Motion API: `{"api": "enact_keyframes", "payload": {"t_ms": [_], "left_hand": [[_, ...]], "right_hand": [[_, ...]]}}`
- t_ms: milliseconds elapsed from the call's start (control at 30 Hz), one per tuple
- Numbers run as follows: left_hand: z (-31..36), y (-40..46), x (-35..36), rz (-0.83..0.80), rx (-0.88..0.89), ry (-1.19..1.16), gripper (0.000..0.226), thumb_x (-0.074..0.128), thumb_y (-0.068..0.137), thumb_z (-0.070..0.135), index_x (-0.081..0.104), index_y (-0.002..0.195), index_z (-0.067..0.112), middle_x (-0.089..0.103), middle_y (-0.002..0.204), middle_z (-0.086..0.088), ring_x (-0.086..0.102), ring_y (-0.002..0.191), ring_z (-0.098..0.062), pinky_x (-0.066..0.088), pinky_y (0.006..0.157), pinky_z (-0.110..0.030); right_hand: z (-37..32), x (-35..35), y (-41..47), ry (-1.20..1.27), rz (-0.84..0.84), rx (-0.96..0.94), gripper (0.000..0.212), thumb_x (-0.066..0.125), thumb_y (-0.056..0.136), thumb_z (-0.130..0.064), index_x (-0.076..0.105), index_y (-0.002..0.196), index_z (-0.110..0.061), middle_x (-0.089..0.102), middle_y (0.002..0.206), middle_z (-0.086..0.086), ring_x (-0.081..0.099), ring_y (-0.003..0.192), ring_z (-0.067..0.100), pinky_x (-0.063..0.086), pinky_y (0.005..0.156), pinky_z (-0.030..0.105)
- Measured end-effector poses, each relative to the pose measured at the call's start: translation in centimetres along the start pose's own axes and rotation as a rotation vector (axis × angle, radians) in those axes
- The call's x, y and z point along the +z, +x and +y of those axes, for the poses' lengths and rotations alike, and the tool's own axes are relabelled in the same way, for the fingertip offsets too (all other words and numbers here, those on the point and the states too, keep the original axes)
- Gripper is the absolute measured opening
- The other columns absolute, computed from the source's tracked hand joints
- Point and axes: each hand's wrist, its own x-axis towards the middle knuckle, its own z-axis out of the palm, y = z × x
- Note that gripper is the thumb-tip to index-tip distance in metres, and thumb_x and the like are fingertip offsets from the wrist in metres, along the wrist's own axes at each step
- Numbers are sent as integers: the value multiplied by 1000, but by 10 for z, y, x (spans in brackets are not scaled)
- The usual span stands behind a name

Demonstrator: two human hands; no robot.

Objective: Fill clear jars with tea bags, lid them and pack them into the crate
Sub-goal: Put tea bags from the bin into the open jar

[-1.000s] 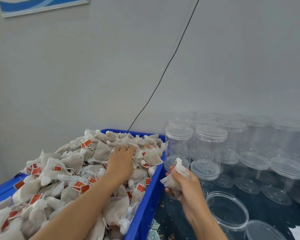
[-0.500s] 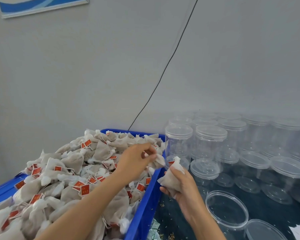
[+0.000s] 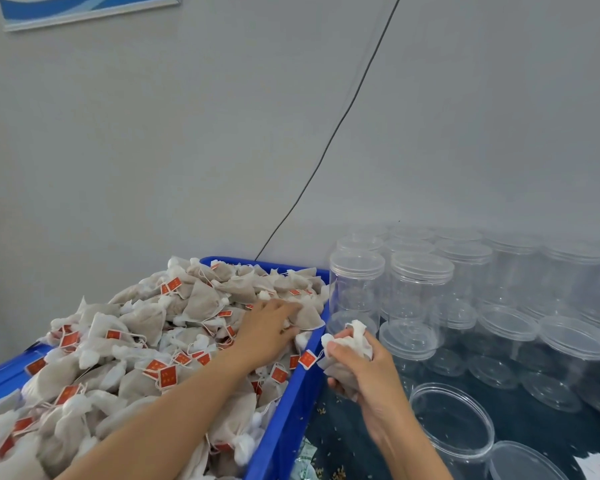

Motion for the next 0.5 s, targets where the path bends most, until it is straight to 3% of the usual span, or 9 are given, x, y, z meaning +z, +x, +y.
{"api": "enact_keyframes", "payload": {"t_ms": [67,200,300,367,433,500], "left_hand": [[-2,3,7,-13,9,-22,45,52,96,35,41,140,31,43,146,5,33,135,-19,34,108,-38],[0,2,8,197,12,-140,15,61,92,27,56,106,25,61,108,6,53,106,-16,40,83,-23],[3,-4,0,420,-21,-205,11,62,91,18,61,102,21,65,97,5,60,92,-13,47,78,-25],[7,-9,-10,555,21,-280,13,68,88,22,64,100,25,64,92,14,58,87,-5,45,75,-22],[14,-15,-20,514,111,-362,15,71,84,29,64,98,33,61,89,23,57,82,4,41,71,-16],[22,-20,-25,325,234,-482,16,73,82,29,66,95,36,66,88,22,62,81,3,45,70,-13]], "right_hand": [[0,0,0,-3,-9,3,25,75,79,-11,64,101,-16,69,97,14,66,78,21,51,49,23],[0,0,-3,14,-26,10,18,74,80,-10,65,94,-12,69,81,11,63,62,16,50,47,23],[0,-3,-3,40,-35,1,18,73,81,-9,65,96,-12,68,88,14,63,66,18,51,49,26],[-2,-3,-3,72,-49,-14,27,72,81,-8,64,105,-18,68,98,16,65,71,20,52,50,27],[-4,-4,-3,94,-89,-34,39,71,82,-9,60,114,-26,67,105,15,67,74,20,52,51,27],[-5,-4,-4,67,-161,-45,44,71,82,-11,57,119,-30,68,107,12,70,78,22,53,53,28]]}}
